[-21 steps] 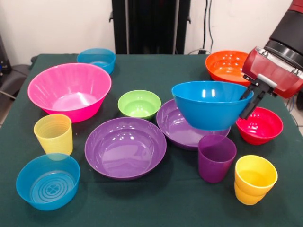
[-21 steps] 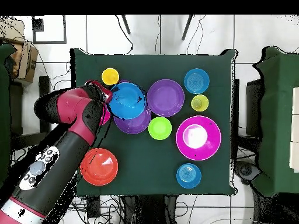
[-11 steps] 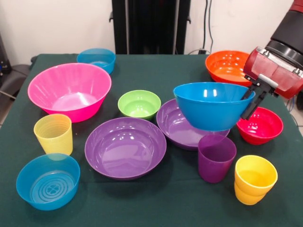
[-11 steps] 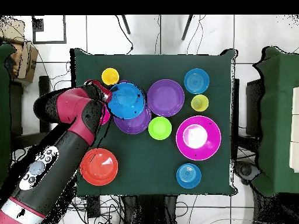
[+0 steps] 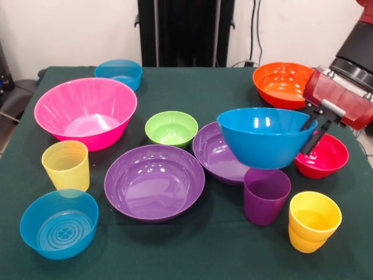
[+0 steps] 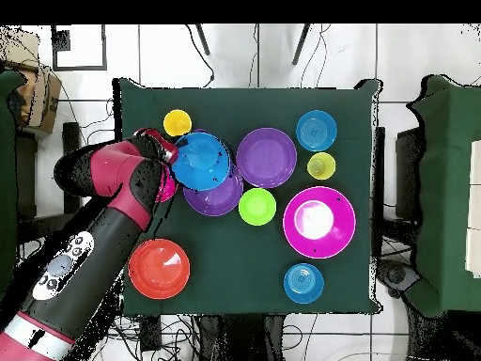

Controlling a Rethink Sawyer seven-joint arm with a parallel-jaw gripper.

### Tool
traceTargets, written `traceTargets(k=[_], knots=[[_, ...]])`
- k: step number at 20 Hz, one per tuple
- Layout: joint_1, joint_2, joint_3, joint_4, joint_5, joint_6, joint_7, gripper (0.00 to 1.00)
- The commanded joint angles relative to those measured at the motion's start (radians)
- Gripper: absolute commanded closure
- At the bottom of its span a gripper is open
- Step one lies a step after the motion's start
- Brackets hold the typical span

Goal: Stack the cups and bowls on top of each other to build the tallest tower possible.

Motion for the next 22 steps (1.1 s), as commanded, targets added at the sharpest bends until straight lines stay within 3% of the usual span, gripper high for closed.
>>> traceTargets(k=[1, 8, 14, 22], knots=[[-0.014, 0.074, 0.077, -0.108, 0.042, 0.007, 0.287, 1.0], [-0.025, 0.141, 0.054, -0.173, 0.069, -0.022, 0.354, 1.0], [-0.031, 0.175, 0.034, -0.191, 0.05, -0.024, 0.359, 1.0], [-0.031, 0.169, 0.038, -0.183, 0.038, -0.028, 0.344, 1.0]])
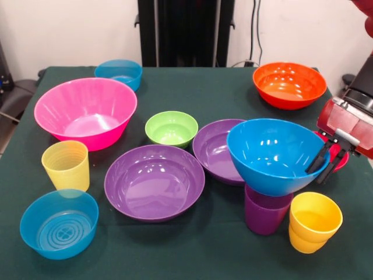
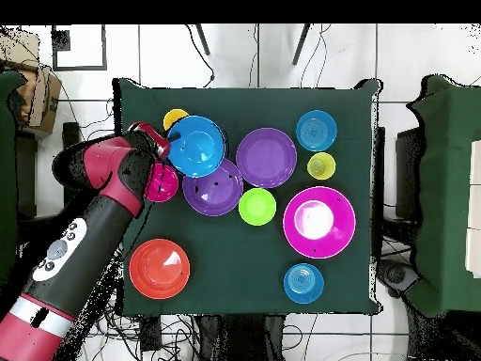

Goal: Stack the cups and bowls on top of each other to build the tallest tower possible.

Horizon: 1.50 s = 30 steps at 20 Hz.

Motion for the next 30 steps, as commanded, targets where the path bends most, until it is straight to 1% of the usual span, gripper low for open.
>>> traceTargets(k=[1, 9, 18, 21, 24, 28, 30], knots=[[-0.029, 0.047, 0.103, -0.066, -0.003, -0.026, 0.188, 1.0], [-0.032, 0.026, 0.1, -0.071, -0.001, 0.014, 0.181, 1.0], [-0.043, -0.013, 0.107, -0.06, -0.023, 0.038, 0.133, 1.0], [-0.055, -0.03, 0.144, -0.058, -0.028, 0.04, 0.098, 1.0], [-0.069, -0.071, 0.207, -0.037, -0.029, 0.043, 0.052, 1.0], [-0.077, -0.109, 0.251, -0.023, -0.036, 0.076, 0.028, 1.0], [-0.079, -0.119, 0.257, -0.023, -0.043, 0.087, 0.028, 1.0]])
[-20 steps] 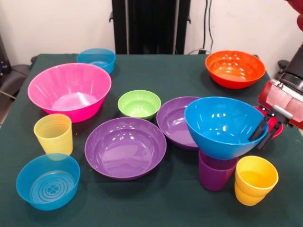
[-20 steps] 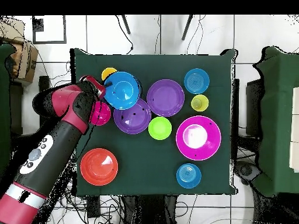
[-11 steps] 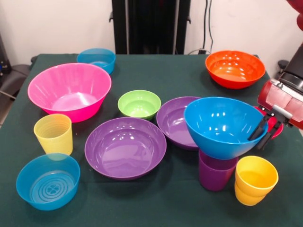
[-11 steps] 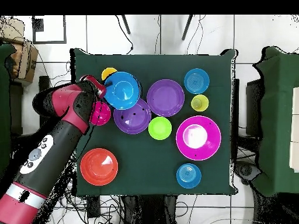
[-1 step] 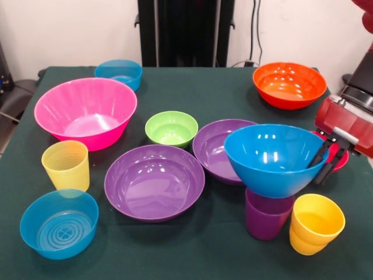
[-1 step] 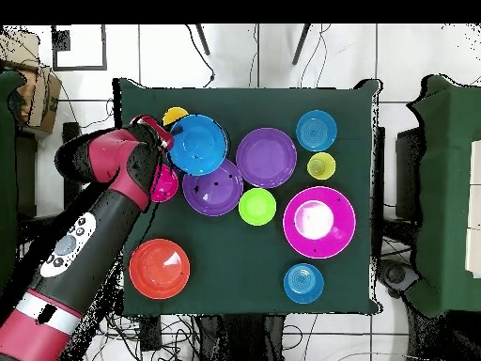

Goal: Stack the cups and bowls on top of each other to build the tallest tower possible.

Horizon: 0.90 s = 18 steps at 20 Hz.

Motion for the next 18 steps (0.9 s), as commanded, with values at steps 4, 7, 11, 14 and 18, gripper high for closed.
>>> traceTargets(k=[4, 7, 11, 14, 18], knots=[[-0.045, -0.079, 0.221, -0.019, -0.051, 0.093, 0.035, 1.0], [-0.046, -0.081, 0.225, -0.019, -0.056, 0.09, 0.04, 1.0], [-0.045, -0.084, 0.223, -0.02, -0.062, 0.095, 0.048, 1.0], [-0.046, -0.082, 0.222, -0.024, -0.067, 0.096, 0.052, 1.0], [-0.046, -0.08, 0.22, -0.025, -0.069, 0.097, 0.059, 1.0]])
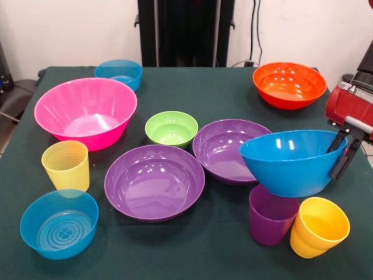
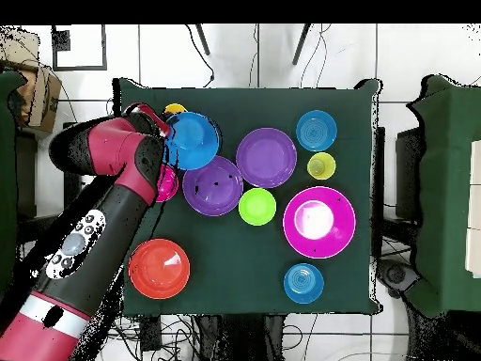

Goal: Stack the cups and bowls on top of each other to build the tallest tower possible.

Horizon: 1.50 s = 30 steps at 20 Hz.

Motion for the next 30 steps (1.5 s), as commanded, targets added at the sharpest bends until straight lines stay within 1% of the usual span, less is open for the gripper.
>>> traceTargets(k=[1, 7, 9, 12, 14, 19, 23, 24, 26, 28, 30], knots=[[-0.017, -0.001, 0.159, -0.026, -0.06, 0.097, 0.06, 1.0], [-0.013, -0.005, 0.16, -0.017, -0.063, 0.1, 0.063, 1.0], [-0.009, -0.018, 0.17, 0.005, -0.071, 0.099, 0.049, 1.0], [0.001, -0.077, 0.218, 0.102, -0.097, 0.077, -0.014, 1.0], [0.002, -0.11, 0.243, 0.147, -0.117, 0.06, -0.052, 1.0], [-0.007, -0.135, 0.273, 0.182, -0.17, 0.044, -0.086, 1.0], [-0.027, -0.222, 0.344, 0.26, -0.211, 0.031, -0.137, 1.0], [-0.032, -0.253, 0.36, 0.287, -0.222, 0.042, -0.151, 1.0], [-0.037, -0.293, 0.371, 0.312, -0.248, 0.057, -0.159, 1.0], [-0.045, -0.31, 0.379, 0.312, -0.275, 0.06, -0.155, 1.0], [-0.054, -0.306, 0.387, 0.301, -0.294, 0.046, -0.14, 1.0]])
